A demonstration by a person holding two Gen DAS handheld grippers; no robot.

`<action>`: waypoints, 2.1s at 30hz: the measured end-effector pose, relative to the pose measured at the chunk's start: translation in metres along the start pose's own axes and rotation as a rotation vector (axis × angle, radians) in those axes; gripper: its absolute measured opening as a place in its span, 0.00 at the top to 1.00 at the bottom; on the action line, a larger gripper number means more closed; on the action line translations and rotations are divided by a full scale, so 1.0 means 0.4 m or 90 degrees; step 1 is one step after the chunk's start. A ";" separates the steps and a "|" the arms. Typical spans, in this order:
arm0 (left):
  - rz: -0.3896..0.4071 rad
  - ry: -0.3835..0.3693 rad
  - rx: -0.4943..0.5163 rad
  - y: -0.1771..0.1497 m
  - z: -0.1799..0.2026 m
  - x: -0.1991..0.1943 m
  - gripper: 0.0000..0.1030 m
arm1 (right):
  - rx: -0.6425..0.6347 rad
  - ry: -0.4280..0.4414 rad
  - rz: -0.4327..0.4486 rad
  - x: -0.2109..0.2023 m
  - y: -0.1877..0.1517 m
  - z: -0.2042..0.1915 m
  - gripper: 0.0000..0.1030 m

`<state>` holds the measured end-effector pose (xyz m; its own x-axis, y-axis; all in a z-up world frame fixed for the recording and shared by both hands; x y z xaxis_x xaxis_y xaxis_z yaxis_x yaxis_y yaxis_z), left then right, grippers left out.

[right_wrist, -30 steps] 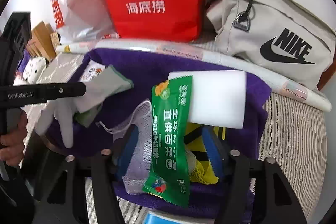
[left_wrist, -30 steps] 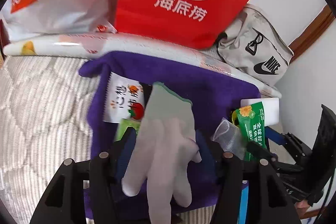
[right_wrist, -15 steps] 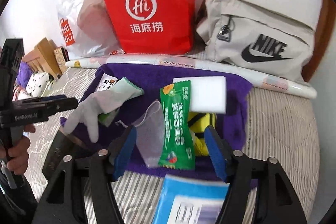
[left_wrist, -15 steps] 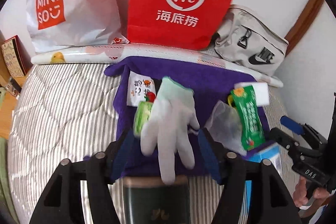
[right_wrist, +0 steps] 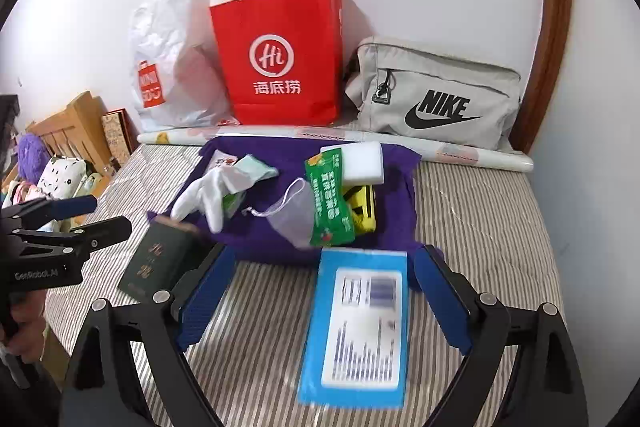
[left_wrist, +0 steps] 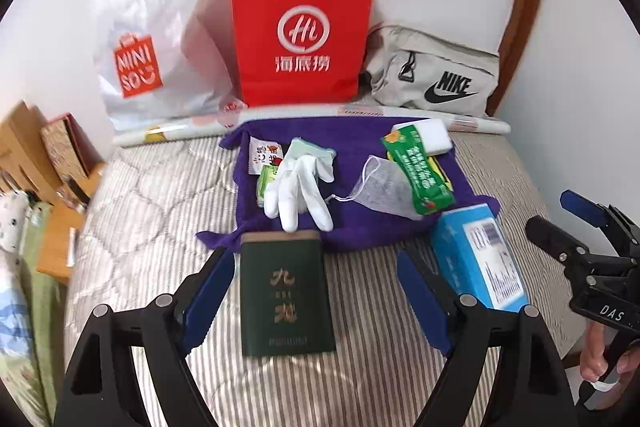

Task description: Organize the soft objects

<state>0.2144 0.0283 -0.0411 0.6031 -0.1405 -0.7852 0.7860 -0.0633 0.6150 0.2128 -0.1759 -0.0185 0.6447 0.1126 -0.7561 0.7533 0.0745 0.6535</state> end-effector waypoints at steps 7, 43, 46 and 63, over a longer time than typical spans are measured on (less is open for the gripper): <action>0.059 0.049 0.021 -0.093 0.059 -0.142 0.19 | 0.007 -0.016 0.003 -0.115 -0.095 -0.034 0.06; 0.105 0.031 -0.015 -0.292 0.112 -0.326 0.19 | 0.019 -0.034 0.050 -0.344 -0.290 -0.062 0.03; 0.105 0.031 -0.018 -0.293 0.112 -0.328 0.19 | 0.017 -0.034 0.050 -0.345 -0.294 -0.067 0.03; 0.101 0.028 -0.016 -0.297 0.118 -0.329 0.19 | 0.034 -0.035 0.044 -0.341 -0.298 -0.051 0.03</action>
<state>0.0353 0.0077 -0.0074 0.7251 -0.1029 -0.6809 0.6830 -0.0190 0.7302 0.0324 -0.1798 0.0077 0.7010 0.0608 -0.7106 0.7112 0.0153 0.7028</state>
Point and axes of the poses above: each gripper's, at about its wrist camera, not at the fingertips, and x roughly the way its jaws point, z to its right, y to its top, the point moved 1 cm from there along x, roughly the way its jaws point, and after that the axes turned 1 degree about -y, right-handed, at the moved point
